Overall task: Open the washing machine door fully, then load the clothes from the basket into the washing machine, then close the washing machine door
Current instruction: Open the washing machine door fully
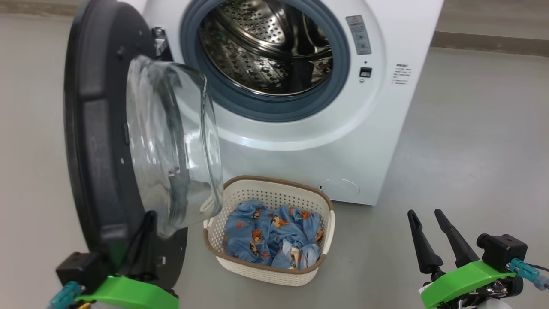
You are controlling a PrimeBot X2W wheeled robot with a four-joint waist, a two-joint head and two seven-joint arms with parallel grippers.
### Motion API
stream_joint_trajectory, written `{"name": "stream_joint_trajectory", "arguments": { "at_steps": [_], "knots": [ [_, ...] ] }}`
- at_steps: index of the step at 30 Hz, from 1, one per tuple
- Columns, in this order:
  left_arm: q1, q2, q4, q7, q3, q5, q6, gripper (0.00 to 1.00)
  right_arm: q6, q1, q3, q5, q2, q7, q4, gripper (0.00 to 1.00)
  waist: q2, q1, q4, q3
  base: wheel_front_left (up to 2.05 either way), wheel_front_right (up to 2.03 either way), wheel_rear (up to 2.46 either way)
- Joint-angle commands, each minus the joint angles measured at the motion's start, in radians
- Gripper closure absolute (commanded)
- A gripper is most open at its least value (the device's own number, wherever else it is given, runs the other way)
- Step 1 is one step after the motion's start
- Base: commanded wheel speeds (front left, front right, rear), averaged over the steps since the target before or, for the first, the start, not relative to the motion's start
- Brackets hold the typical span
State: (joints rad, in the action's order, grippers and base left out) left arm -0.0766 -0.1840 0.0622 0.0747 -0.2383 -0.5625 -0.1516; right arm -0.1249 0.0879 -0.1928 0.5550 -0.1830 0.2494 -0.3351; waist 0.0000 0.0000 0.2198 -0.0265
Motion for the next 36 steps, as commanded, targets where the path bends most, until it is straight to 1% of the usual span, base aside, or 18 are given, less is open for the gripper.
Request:
{"name": "stream_joint_trajectory", "arguments": {
  "at_steps": [1, 8, 13, 19, 27, 30, 36],
  "knots": [
    [-0.028, -0.044, -0.022, -0.005, 0.067, -0.006, -0.022, 1.0, -0.006, 0.006, -0.018, -0.003, -0.003, 0.012, 0.022, 0.0, 0.0, 0.0, 0.023, 0.003, 0.0, 0.0, 0.0],
    [-0.069, -0.077, 0.013, -0.031, 0.118, -0.032, -0.039, 1.0, -0.006, 0.007, -0.018, -0.004, 0.001, 0.012, 0.022, 0.0, 0.0, 0.0, 0.059, 0.014, 0.0, 0.0, 0.0],
    [-0.099, -0.108, 0.052, -0.046, 0.143, -0.04, -0.04, 1.0, -0.006, 0.01, -0.014, -0.006, 0.004, 0.012, 0.023, 0.0, 0.0, 0.0, 0.076, 0.025, 0.0, 0.0, 0.0],
    [-0.161, -0.155, 0.135, -0.066, 0.175, -0.052, -0.034, 1.0, -0.006, 0.023, -0.009, -0.01, 0.007, 0.012, 0.024, 0.0, 0.0, 0.0, 0.101, 0.05, 0.0, 0.0, 0.0],
    [-0.245, -0.227, 0.264, -0.075, 0.214, -0.06, -0.02, 1.0, -0.006, 0.045, -0.011, -0.015, 0.014, 0.012, 0.022, 0.0, 0.0, 0.0, 0.117, 0.075, 0.0, 0.0, 0.0],
    [-0.287, -0.27, 0.318, -0.081, 0.231, -0.066, -0.001, 1.0, -0.006, 0.054, -0.012, -0.018, 0.016, 0.012, 0.021, 0.0, 0.0, 0.0, 0.118, 0.09, 0.0, 0.0, 0.0],
    [-0.374, -0.319, 0.403, -0.069, 0.224, -0.057, 0.046, 1.0, -0.006, 0.075, -0.008, -0.019, 0.006, 0.012, 0.023, 0.0, 0.0, 0.0, 0.125, 0.117, 0.0, 0.0, 0.0]
  ]
}}
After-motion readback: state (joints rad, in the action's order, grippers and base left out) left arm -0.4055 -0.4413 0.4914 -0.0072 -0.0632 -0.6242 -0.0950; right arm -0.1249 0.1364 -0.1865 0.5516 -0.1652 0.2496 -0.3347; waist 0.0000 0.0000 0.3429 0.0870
